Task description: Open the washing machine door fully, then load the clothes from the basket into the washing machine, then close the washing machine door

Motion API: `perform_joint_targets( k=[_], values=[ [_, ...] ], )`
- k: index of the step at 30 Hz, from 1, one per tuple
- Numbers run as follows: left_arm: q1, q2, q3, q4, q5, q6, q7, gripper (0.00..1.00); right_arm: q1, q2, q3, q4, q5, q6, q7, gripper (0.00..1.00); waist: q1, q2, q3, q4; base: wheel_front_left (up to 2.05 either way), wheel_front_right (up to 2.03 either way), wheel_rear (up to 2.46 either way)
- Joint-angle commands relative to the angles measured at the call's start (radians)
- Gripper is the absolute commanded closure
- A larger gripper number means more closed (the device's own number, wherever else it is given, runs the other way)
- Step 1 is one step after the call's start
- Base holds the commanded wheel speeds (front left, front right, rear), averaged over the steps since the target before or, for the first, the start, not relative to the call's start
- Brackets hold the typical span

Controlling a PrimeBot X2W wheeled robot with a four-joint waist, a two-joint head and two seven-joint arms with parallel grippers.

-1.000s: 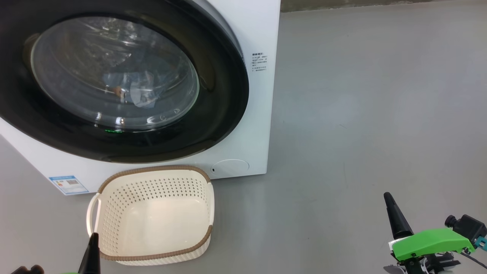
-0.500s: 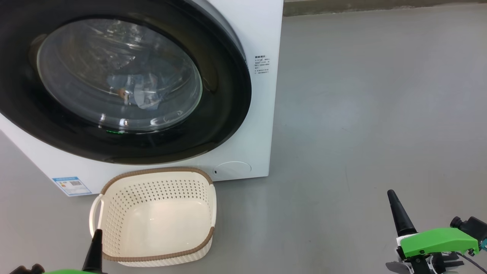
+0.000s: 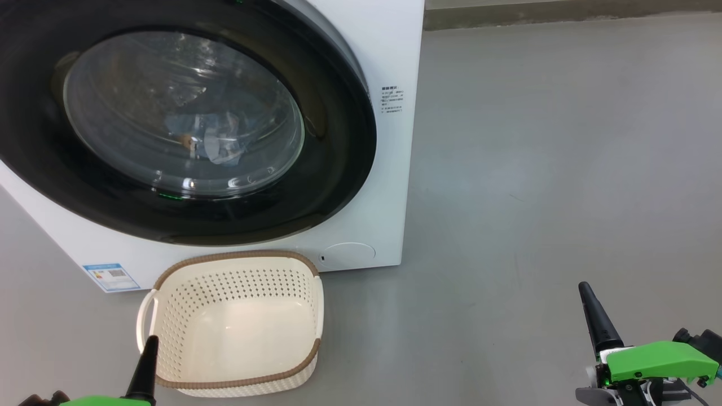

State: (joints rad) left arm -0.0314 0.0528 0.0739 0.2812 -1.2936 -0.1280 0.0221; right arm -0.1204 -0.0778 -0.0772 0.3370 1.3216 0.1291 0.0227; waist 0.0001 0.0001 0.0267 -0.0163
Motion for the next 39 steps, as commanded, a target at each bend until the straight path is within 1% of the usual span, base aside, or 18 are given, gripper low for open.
perform_joint_targets(
  k=[1, 29, 39],
  values=[
    [-0.047, 0.011, 0.03, -0.029, -0.029, -0.002, 0.01, 1.0, -0.007, -0.001, 0.01, -0.034, 0.031, 0.002, 0.008, 1.0, -0.0001, -0.0001, -0.001, 0.001, 0.0, 0.0, 0.0],
    [-0.077, -0.003, 0.04, -0.036, -0.315, -0.003, 0.092, 1.0, 0.012, 0.027, -0.037, -0.092, 0.287, 0.002, 0.091, 1.0, -0.0001, -0.0001, -0.024, 0.016, 0.0, 0.0, 0.0],
    [-0.077, -0.003, 0.04, -0.036, -0.315, -0.003, 0.091, 1.0, 0.012, 0.027, -0.037, -0.092, 0.287, 0.002, 0.091, 1.0, -0.0001, -0.0001, -0.024, 0.016, 0.0, 0.0, 0.0]
  ],
)
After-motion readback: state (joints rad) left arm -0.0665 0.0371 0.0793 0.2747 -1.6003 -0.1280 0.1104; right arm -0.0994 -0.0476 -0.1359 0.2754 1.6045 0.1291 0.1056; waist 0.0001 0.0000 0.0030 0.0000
